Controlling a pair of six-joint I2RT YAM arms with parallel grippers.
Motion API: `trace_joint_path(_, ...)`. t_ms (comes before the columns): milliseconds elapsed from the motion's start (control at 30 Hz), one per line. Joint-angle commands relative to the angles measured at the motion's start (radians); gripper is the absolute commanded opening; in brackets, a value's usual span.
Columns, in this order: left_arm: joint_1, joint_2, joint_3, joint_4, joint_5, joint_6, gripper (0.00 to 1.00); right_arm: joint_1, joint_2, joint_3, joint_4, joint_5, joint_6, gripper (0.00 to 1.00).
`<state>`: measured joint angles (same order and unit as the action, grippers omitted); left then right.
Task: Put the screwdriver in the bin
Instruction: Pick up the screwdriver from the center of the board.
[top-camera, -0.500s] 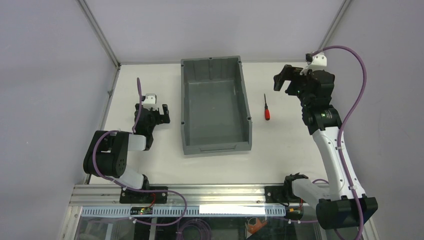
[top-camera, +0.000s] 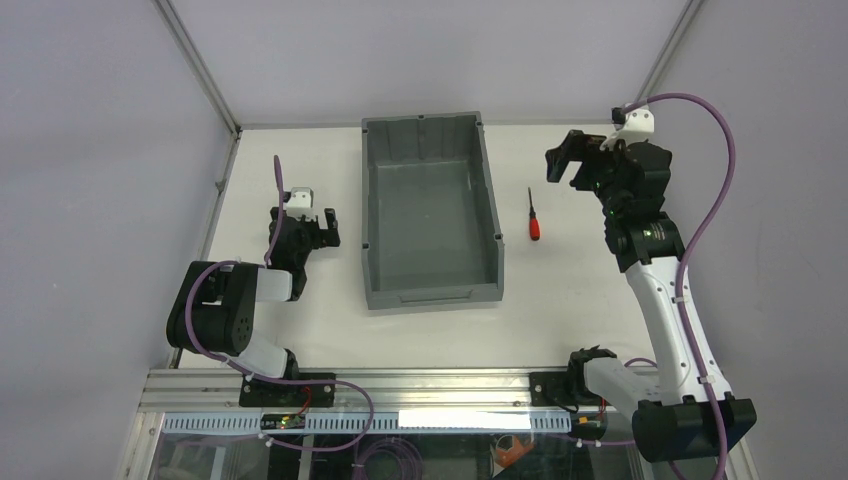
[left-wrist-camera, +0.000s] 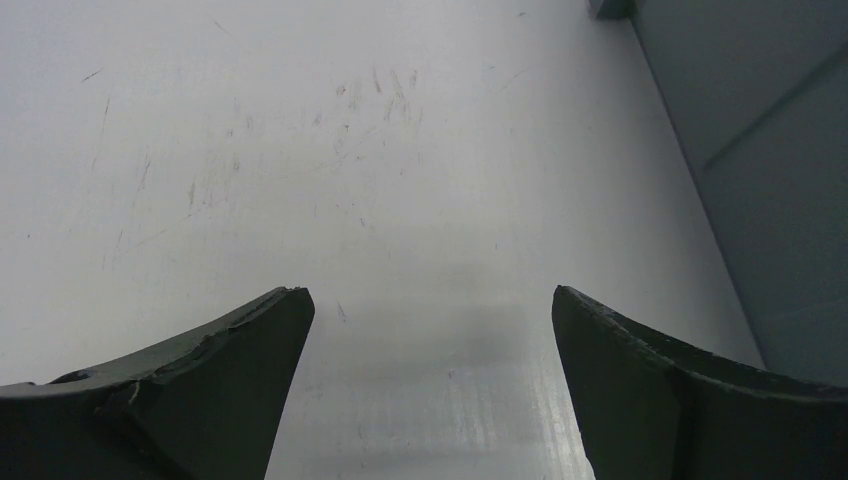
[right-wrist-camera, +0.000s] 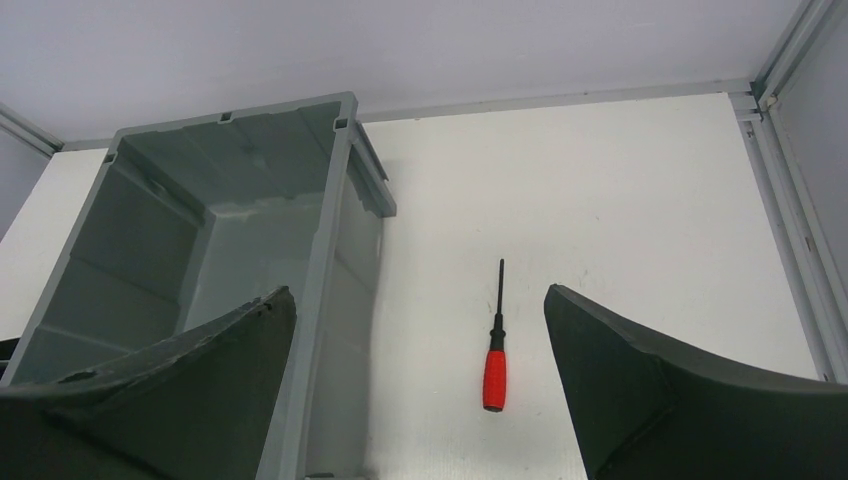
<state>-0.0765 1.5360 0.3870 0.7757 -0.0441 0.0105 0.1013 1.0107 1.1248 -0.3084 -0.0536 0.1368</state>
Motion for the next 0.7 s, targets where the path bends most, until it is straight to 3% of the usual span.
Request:
trace_joint_path(0, 0.011, -0.031, -0.004, 0.027, 0.015, -0.008, 0.99, -0.005, -0.008, 0.060, 0.033, -0.030, -0.004, 0.99)
trace_joint_path(667, 0.011, -0.031, -0.004, 0.028, 0.015, -0.008, 0.99, -0.006, 0.274, 0.471, -0.280, -0.017, -0.004, 0.99)
